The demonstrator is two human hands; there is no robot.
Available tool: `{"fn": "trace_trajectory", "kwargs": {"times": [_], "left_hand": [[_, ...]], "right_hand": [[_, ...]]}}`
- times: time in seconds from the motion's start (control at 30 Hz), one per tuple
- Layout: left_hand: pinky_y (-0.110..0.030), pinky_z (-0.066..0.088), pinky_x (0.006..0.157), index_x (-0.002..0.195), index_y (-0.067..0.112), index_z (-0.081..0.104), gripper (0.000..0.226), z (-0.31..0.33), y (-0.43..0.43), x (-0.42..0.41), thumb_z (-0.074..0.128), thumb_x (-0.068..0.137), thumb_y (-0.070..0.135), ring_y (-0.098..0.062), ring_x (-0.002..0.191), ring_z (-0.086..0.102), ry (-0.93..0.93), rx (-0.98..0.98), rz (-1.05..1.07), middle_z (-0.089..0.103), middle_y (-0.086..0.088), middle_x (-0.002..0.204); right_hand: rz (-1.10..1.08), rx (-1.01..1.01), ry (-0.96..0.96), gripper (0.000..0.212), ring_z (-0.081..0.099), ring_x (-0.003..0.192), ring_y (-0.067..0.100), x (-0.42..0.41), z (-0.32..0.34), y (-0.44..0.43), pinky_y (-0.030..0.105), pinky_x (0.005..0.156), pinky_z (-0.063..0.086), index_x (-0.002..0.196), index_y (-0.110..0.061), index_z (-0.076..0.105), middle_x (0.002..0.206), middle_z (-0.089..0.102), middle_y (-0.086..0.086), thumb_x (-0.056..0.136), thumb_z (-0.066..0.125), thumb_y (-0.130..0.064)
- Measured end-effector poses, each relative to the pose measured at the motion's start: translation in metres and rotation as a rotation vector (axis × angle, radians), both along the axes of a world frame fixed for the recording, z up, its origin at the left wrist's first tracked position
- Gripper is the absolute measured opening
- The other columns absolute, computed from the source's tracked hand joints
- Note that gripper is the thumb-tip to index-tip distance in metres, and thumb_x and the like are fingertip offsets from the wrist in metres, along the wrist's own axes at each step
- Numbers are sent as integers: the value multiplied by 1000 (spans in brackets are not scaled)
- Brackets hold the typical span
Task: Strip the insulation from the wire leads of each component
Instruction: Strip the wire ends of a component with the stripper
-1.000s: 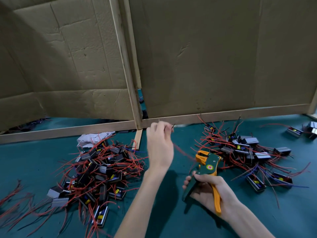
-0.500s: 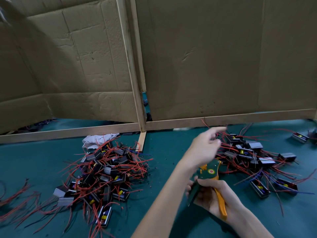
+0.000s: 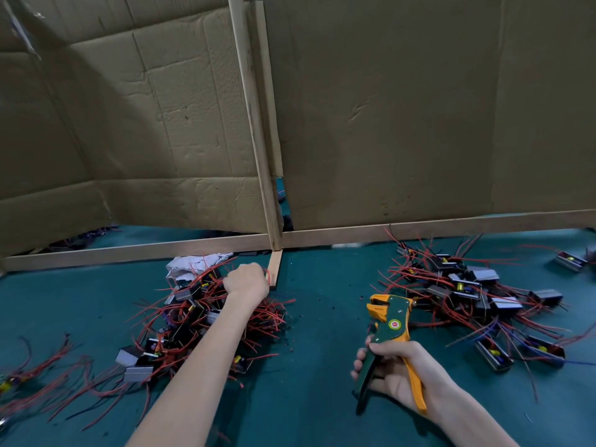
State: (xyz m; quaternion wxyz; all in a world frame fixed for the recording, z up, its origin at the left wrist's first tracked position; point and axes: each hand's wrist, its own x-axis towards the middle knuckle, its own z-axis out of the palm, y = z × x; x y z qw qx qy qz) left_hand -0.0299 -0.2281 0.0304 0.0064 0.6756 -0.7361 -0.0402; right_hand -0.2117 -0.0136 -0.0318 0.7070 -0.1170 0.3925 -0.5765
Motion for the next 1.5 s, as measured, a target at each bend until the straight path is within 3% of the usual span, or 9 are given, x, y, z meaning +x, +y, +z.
{"fn": "trace_trajectory", "kwargs": {"times": [0.2, 0.33, 0.43, 0.53, 0.73, 0.93, 1.27, 1.37, 1.5], "left_hand": [[-37, 45, 86, 119, 7, 52, 42, -3, 3, 2, 55, 91, 39, -34, 110, 54, 94, 87, 1, 41, -16, 129], [-33, 45, 80, 100, 5, 66, 22, 1, 2, 6, 61, 84, 19, -32, 106, 56, 286, 75, -67, 54, -19, 120], [-32, 49, 67, 69, 5, 70, 12, 11, 5, 7, 61, 76, 2, -28, 80, 62, 546, -3, -70, 68, -13, 83], [-26, 48, 69, 75, 9, 74, 21, 20, 6, 7, 57, 79, -2, -24, 81, 65, 680, -115, -81, 72, -12, 84], [-38, 44, 101, 131, 14, 56, 44, 9, -1, 5, 48, 89, 3, -28, 123, 51, 189, 147, -270, 54, -11, 136], [-43, 47, 93, 115, 16, 58, 36, -12, 1, 4, 69, 82, 29, -32, 112, 50, 83, 51, -286, 47, -11, 121], [-43, 32, 101, 126, 13, 51, 55, -18, -5, -5, 63, 82, 44, -32, 125, 30, -237, -71, -399, 38, -12, 128], [-43, 34, 97, 118, 12, 52, 53, -9, -3, -7, 64, 79, 47, -29, 120, 34, -44, -209, -424, 42, -8, 120], [-29, 43, 85, 109, 15, 50, 41, 16, 14, -15, 73, 79, 32, -18, 103, 47, 785, -343, -370, 54, -3, 108]], "right_hand": [[7, -12, 1, 18, 64, 69, 39, 0, 0, 1, 51, 69, 56, 89, 2, 57, 80, 60, 24, 71, 59, 6], [9, -22, -5, 20, 63, 70, 39, -1, 0, 1, 52, 70, 56, 92, 2, 56, 80, 60, 25, 72, 59, 6], [3, -23, -10, 23, 63, 70, 39, -2, 0, 1, 52, 70, 56, 93, 2, 56, 81, 60, 25, 71, 60, 6], [1, -29, -10, 23, 63, 70, 39, -2, -2, 1, 52, 69, 56, 93, 2, 56, 81, 60, 25, 71, 60, 6], [7, -30, -15, 21, 63, 71, 40, -2, -1, 1, 52, 71, 56, 92, 2, 57, 82, 60, 26, 71, 60, 6], [9, -29, -18, 18, 63, 70, 39, -2, -1, 1, 52, 70, 56, 91, 1, 56, 81, 60, 25, 73, 59, 5], [4, -33, -10, 17, 63, 71, 39, -2, 0, 2, 51, 71, 56, 92, 1, 55, 81, 60, 25, 75, 57, 5], [-1, -36, -21, 16, 63, 71, 39, -2, 0, 1, 51, 71, 56, 91, 1, 56, 81, 60, 25, 75, 58, 5], [-12, -48, -22, 17, 64, 72, 40, -2, -1, 1, 52, 72, 56, 91, 1, 56, 82, 61, 25, 75, 58, 4]]}}
